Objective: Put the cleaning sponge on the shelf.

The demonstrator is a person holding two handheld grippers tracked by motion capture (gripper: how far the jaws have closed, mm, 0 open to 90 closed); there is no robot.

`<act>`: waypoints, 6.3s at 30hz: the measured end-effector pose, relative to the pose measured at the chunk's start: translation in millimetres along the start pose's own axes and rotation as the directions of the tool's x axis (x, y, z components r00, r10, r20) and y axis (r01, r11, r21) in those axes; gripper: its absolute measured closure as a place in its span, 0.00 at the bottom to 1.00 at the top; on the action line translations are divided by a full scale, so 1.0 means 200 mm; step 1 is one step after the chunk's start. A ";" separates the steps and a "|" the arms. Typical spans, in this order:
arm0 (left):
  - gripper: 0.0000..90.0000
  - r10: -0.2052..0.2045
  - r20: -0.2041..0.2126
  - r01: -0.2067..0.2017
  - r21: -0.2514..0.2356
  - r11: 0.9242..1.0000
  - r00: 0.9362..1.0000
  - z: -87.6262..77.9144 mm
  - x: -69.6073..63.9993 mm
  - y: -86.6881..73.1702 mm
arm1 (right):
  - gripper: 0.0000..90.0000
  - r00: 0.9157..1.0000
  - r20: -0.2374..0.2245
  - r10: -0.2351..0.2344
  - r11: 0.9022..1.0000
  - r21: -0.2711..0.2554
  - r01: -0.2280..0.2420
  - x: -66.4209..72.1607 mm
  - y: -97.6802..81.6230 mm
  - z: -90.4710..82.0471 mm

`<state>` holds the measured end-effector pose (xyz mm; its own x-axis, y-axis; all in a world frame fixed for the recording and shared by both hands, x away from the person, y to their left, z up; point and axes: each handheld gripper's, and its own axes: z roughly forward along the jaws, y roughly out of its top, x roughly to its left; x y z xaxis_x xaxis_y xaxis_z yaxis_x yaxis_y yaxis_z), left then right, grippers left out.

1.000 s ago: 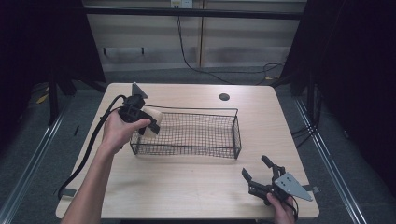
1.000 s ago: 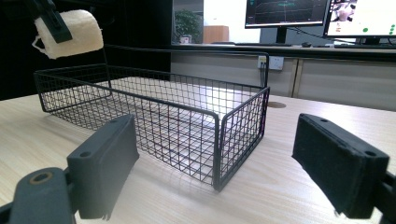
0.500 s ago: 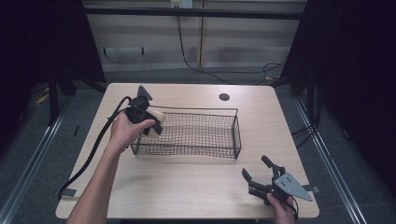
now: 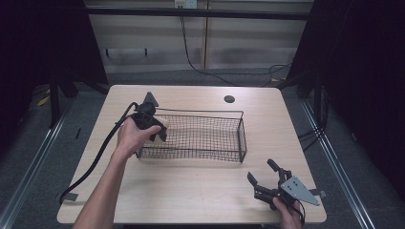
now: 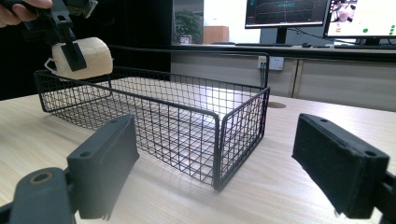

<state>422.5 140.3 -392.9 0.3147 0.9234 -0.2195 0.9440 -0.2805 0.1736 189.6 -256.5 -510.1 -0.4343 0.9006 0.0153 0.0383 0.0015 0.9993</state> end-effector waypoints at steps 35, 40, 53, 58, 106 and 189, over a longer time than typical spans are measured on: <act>0.36 -0.089 -0.064 0.093 0.061 0.994 0.994 0.15 0.06 -0.04 | 0.15 1.000 0.000 0.000 1.000 0.001 0.000 0.00 0.00 0.00; 0.36 -0.094 -0.084 0.101 0.071 0.992 0.992 0.16 0.07 -0.04 | 0.15 1.000 -0.001 -0.001 1.000 0.000 0.001 0.00 0.00 0.00; 0.35 -0.104 -0.084 0.111 0.079 0.991 0.991 0.20 0.06 -0.03 | 0.15 1.000 -0.001 -0.001 1.000 0.000 0.001 0.00 0.00 0.00; 0.35 -0.099 -0.099 0.108 0.087 0.990 0.990 0.21 0.05 -0.03 | 0.15 1.000 -0.002 0.000 1.000 0.000 0.000 0.00 0.00 0.00; 0.20 -0.043 -0.060 0.046 0.047 0.998 0.997 0.09 0.06 -0.05 | 0.15 1.000 -0.002 -0.003 1.000 0.001 0.003 0.00 0.00 0.00; 0.24 0.184 0.171 -0.095 -0.428 0.899 0.968 -0.27 0.43 -0.85 | 0.15 1.000 0.001 0.000 1.000 0.000 0.000 0.00 0.00 0.00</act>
<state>282.9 282.1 -389.6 0.4954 0.7972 -0.3449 0.7760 -0.2278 0.5881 189.6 -256.5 -510.1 -0.4332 0.9011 0.0153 0.0382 0.0014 0.9993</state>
